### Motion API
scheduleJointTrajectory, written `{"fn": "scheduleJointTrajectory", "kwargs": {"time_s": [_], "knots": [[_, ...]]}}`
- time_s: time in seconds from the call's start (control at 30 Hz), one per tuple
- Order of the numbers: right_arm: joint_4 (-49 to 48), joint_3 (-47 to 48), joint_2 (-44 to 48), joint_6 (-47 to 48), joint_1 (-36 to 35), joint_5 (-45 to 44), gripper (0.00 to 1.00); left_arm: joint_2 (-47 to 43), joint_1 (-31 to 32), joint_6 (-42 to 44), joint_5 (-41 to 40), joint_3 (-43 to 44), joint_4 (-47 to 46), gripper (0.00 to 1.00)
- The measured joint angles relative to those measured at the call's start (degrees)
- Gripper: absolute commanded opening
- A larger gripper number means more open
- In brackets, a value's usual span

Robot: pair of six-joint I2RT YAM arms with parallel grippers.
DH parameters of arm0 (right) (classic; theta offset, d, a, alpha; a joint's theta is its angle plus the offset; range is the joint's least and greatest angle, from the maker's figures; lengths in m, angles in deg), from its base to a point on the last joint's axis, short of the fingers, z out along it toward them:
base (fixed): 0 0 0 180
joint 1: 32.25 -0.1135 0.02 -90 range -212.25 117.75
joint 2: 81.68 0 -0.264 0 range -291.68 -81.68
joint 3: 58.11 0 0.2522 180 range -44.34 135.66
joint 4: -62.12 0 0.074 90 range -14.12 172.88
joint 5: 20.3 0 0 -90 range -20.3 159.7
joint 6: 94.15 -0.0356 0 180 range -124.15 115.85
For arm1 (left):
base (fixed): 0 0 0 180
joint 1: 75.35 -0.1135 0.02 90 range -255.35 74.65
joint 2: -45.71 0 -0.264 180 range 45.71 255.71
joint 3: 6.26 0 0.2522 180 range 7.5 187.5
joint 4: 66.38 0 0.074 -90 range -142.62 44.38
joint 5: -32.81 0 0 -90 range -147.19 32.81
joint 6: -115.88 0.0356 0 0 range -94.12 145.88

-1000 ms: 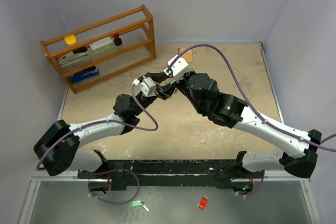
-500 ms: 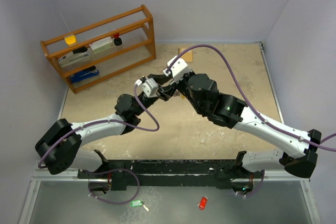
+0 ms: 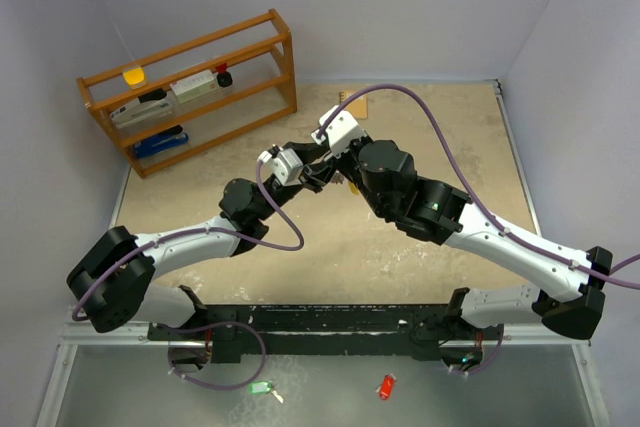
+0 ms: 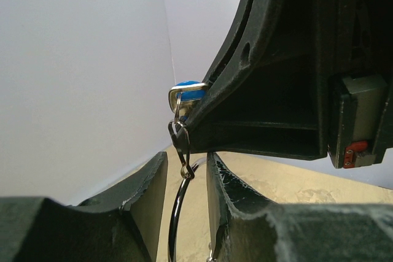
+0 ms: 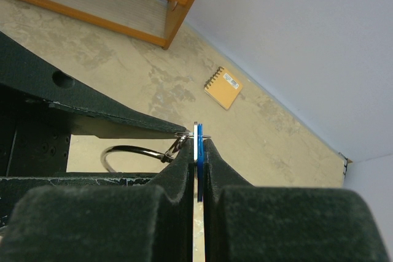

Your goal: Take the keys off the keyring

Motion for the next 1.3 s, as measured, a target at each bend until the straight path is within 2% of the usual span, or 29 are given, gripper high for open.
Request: {"fn": "scheduleJointTrajectory", "kwargs": {"time_s": [0.23,0.4,0.63,0.9,1.0,1.07,1.2,1.3], "knots": [[0.0,0.0,0.0,0.0,0.0,0.0,0.00,0.0,0.0,0.0,0.0,0.0,0.0,0.29],[0.0,0.0,0.0,-0.2,0.0,0.0,0.00,0.0,0.0,0.0,-0.1,0.0,0.0,0.23],[-0.2,0.0,0.0,-0.2,0.0,0.0,0.00,0.0,0.0,0.0,-0.3,0.0,0.0,0.22],[-0.3,0.0,0.0,-0.2,0.0,0.0,0.00,0.0,0.0,0.1,-1.5,0.0,0.0,0.26],[-0.3,0.0,0.0,-0.3,0.0,0.0,0.00,0.0,0.0,0.4,-2.2,0.0,0.0,0.35],[-0.3,0.0,0.0,-0.4,0.0,0.0,0.00,0.0,0.0,0.6,-2.7,0.0,0.0,0.37],[-0.3,0.0,0.0,-0.6,-0.1,0.0,0.00,0.0,0.0,0.6,-3.3,0.0,0.0,0.37],[-0.3,0.0,0.0,-0.6,-0.1,0.0,0.00,0.0,0.0,0.6,-3.4,0.0,0.0,0.34]]}}
